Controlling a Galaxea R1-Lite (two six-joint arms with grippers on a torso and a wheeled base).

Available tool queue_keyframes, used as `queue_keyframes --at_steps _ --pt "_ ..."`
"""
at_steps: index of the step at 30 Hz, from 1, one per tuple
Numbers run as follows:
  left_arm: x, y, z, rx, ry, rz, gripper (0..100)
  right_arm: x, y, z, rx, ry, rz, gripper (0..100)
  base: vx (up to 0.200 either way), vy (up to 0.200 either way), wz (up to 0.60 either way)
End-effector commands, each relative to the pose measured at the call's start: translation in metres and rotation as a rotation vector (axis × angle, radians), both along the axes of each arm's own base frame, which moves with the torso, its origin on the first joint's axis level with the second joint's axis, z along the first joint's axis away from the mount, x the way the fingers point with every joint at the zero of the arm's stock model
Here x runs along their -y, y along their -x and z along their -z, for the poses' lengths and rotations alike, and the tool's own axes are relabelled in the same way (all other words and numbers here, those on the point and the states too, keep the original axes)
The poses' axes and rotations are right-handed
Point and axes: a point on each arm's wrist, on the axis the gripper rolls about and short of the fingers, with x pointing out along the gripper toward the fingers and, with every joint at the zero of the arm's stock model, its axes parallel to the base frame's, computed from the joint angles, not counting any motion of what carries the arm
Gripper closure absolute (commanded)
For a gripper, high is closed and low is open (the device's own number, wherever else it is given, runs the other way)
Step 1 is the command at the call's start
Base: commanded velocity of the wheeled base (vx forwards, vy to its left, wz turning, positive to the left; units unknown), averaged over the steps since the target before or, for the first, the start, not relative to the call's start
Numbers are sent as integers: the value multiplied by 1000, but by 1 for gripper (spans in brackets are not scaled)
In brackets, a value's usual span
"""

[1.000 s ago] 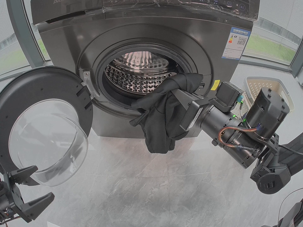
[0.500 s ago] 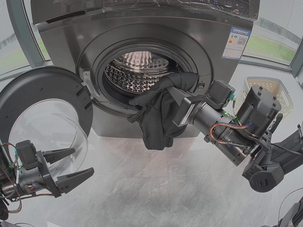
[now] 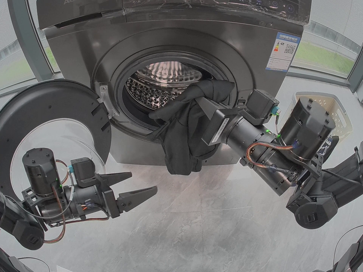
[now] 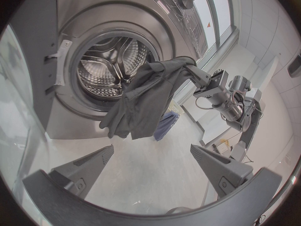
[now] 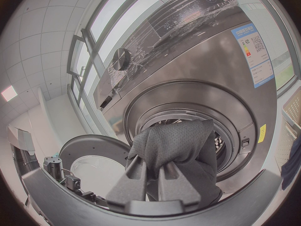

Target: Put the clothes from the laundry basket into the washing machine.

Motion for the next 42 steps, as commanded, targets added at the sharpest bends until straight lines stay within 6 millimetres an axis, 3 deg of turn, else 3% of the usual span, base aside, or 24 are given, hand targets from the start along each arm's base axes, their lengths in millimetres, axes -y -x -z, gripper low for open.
queue_keyframes --at_steps 1,17,30,42 --pt "25 -18 15 -39 8 52 0 0 2 -1 0 -2 -2 100 0 0 0" --pt "49 -67 29 21 39 34 0 3 5 1 -5 3 -1 100 0 0 0" --pt "58 -88 34 41 80 25 0 3 7 2 4 -7 -5 100 0 0 0" --pt "67 -96 34 73 114 34 0 0 9 2 4 -9 -12 100 0 0 0"
